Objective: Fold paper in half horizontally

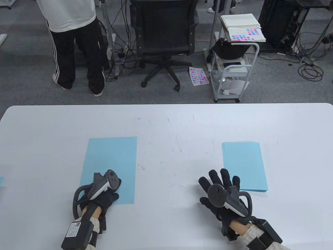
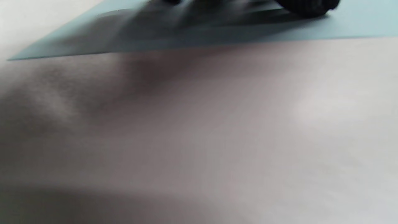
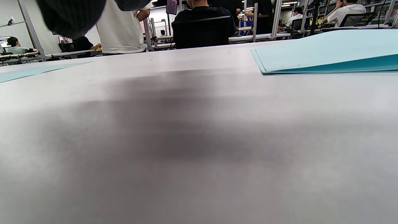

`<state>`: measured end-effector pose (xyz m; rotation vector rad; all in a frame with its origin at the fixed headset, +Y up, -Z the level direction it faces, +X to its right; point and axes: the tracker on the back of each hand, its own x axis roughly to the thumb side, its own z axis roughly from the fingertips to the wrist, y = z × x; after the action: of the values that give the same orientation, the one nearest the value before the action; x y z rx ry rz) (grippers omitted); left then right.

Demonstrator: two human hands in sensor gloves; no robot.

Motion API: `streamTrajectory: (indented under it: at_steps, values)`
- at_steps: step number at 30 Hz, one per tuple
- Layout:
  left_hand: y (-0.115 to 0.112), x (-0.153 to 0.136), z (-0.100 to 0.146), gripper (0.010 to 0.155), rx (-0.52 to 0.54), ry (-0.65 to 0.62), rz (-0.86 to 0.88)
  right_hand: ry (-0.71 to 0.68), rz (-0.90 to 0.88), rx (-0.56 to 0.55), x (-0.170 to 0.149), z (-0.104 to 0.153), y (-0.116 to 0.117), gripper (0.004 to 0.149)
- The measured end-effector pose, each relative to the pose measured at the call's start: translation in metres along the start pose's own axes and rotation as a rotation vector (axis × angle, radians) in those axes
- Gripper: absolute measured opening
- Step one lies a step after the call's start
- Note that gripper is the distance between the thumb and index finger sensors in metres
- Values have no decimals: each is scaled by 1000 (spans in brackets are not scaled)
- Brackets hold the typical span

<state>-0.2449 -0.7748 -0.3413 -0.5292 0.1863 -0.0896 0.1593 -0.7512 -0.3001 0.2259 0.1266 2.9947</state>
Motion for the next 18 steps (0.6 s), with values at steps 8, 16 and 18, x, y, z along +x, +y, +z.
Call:
streamTrajectory:
  at_steps: [8,16,18]
  values:
    - [-3,48,20,64,36,-27,-46,-2,-8,-7,-1,2,-4,71]
    - [-8,88,35,67,30,-63,-27,-21,10,-9,1,4,-4,71]
    - [-10,96,39,68,29,-82,-21,-23,13,-8,2,5,-4,71]
